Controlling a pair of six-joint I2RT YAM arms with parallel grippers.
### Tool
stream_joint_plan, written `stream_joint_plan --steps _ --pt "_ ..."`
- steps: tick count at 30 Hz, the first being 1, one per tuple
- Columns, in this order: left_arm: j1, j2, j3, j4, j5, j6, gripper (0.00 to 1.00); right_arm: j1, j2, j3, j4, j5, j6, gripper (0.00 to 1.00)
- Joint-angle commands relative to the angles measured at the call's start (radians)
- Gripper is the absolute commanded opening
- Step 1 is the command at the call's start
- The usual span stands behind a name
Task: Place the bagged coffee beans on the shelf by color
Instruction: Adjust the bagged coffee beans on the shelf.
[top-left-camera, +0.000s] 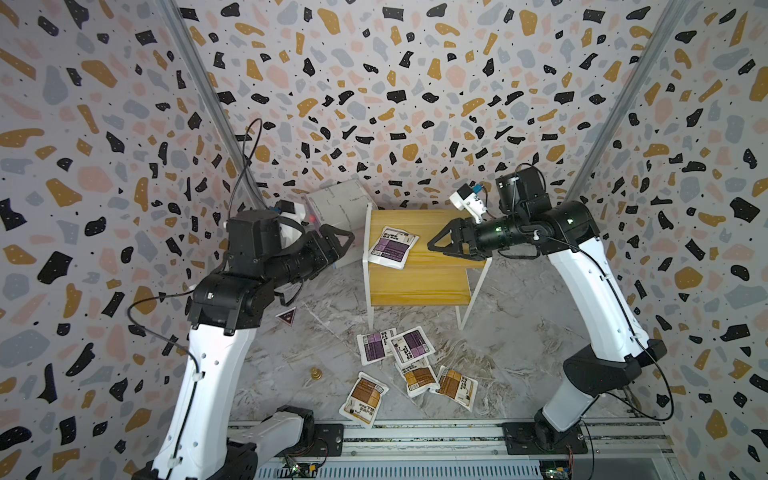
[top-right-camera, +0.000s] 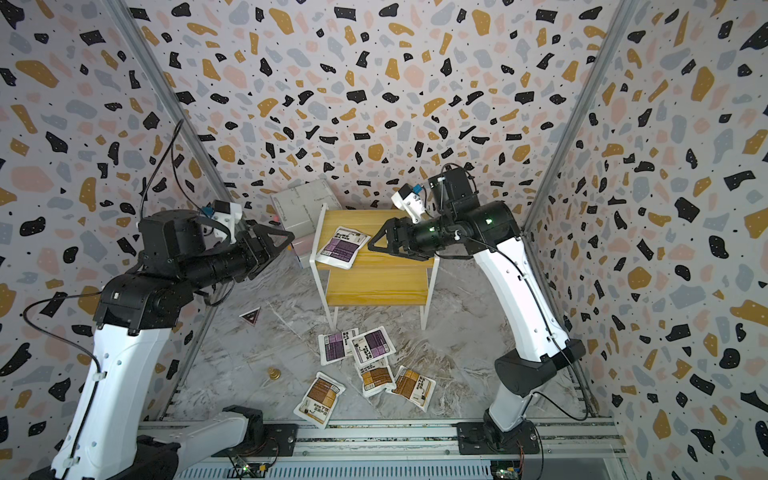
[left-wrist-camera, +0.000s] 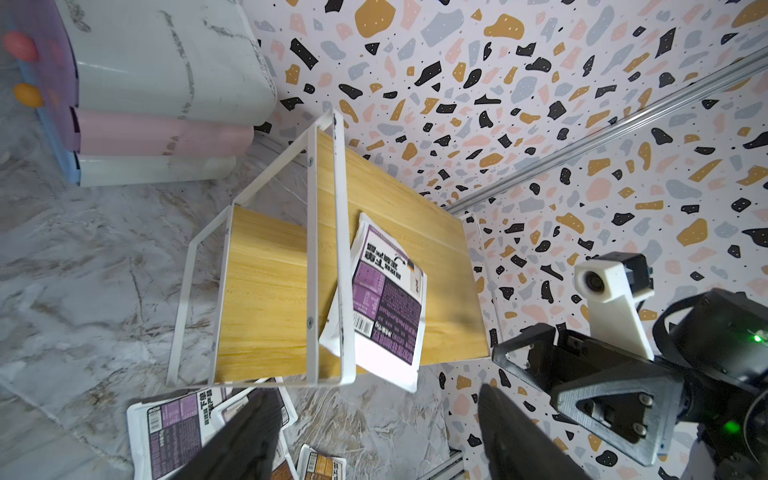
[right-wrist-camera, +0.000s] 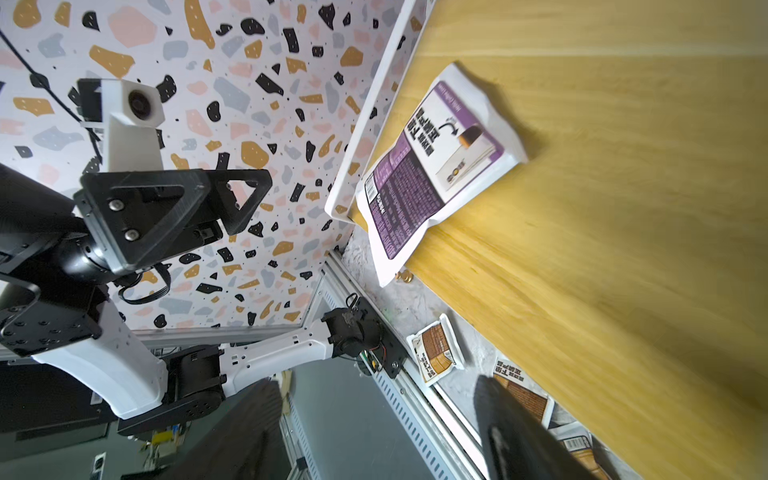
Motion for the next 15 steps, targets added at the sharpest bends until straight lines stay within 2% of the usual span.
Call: stream_joint_plan --steps 1,4,15 --pt "0.001 -0.061 -0.113 0.077 0.032 -0.052 0.79 0.034 -0.002 0.006 0.017 -0.031 0.008 0.79" --pt "0.001 -0.102 -0.163 0.083 0.05 -0.063 0.79 0.047 0.025 0.004 0.03 -0.03 0.014 0.79" --pt "0.001 -0.127 -0.138 0.014 0.072 -0.017 0.8 0.05 0.121 0.008 0.125 -0.066 0.063 0.78"
